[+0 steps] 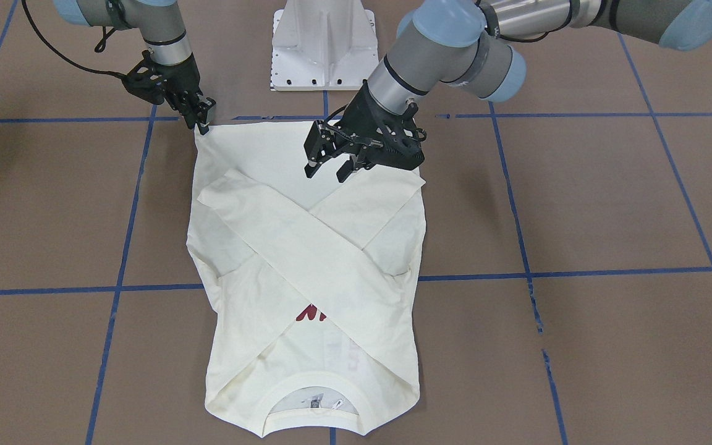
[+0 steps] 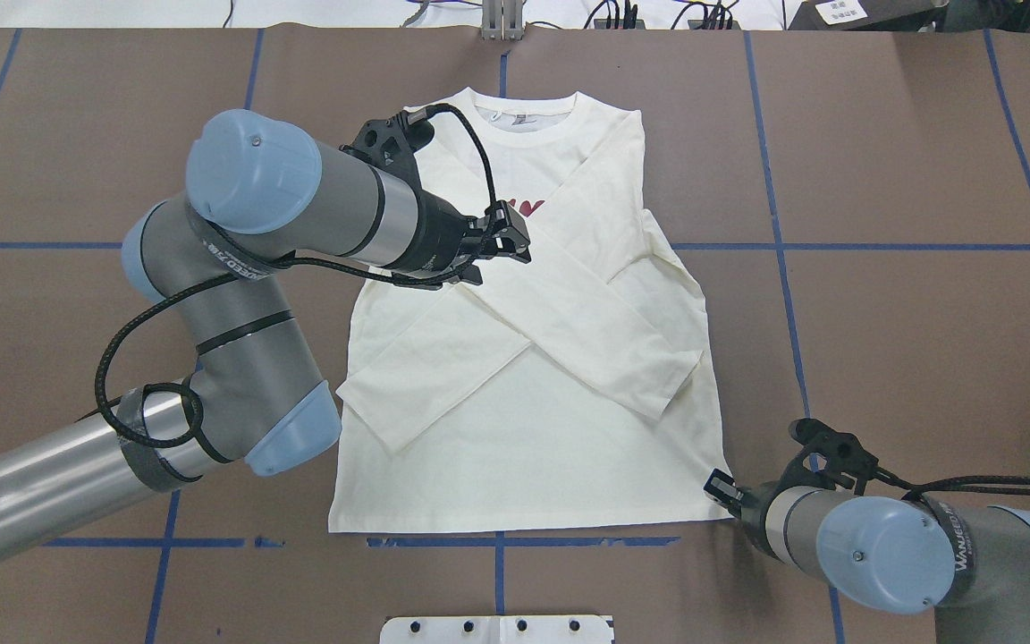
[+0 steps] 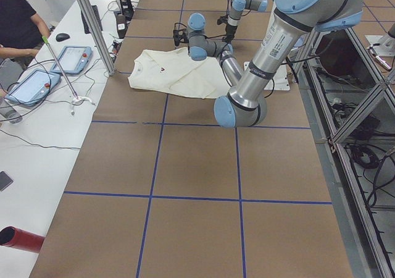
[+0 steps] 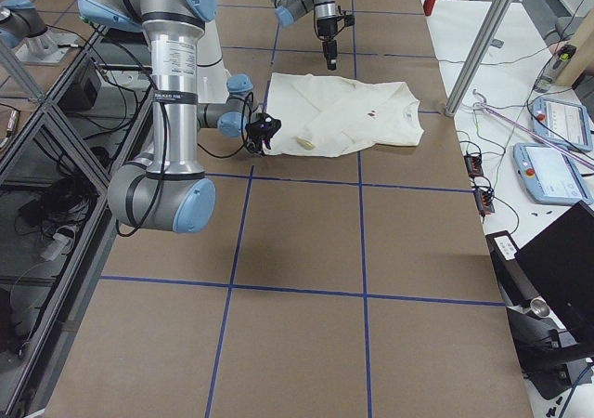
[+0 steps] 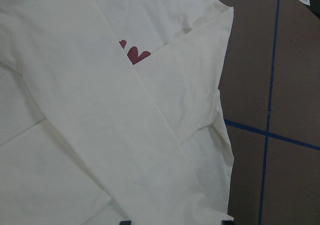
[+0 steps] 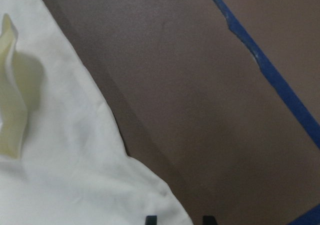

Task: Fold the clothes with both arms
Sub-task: 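Release the sleeve and lower the left gripper to the hem while the right gripper follows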

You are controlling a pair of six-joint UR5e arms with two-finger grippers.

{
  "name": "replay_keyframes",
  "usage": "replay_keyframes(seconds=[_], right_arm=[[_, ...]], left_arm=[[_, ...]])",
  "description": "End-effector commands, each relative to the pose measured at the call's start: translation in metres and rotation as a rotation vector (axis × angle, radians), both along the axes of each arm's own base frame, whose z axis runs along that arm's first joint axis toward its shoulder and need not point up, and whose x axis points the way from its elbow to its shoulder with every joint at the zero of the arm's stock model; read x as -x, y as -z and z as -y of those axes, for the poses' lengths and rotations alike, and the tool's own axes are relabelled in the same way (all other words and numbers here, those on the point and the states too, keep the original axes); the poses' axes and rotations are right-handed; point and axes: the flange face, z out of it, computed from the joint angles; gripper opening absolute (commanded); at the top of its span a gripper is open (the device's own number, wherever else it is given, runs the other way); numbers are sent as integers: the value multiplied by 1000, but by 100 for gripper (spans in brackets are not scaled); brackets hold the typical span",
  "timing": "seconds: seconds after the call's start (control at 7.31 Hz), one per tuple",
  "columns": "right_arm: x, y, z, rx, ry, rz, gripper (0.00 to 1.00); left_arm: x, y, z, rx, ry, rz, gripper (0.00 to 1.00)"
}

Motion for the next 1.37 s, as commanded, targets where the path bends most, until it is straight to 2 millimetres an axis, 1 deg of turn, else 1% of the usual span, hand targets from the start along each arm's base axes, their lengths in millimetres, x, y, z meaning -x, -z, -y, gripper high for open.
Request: replay_keyframes(seconds=[0.0,0.14,0.27,0.41,0.55,0.68,0.82,0.96,1.23], right_arm=[[1,2,-1,0,3,5,0],[0,3,0,-1,2,8,0],[-3,16,0,-5,3,35,0],[-5,20,1,-7,3,42,0],[-7,22,1,-7,7,47,0],[-9,25,1,-6,10,53,0],[-12,25,2,-5,10,53,0],[-17,30,3,-3,12,64,0],[-17,28,2,-5,20,59,0]], left_arm=[[1,-10,-1,7,1,11,67],[5,-19,-4,15,1,18,67],[20,-37,-15,49,7,50,67],[32,-48,-40,73,37,120,67],[21,-44,-78,84,51,216,67],[11,-42,-110,85,50,289,67],[0,-73,-138,164,42,333,67],[-24,-106,-180,200,82,390,65],[-21,-155,-195,203,89,476,64]])
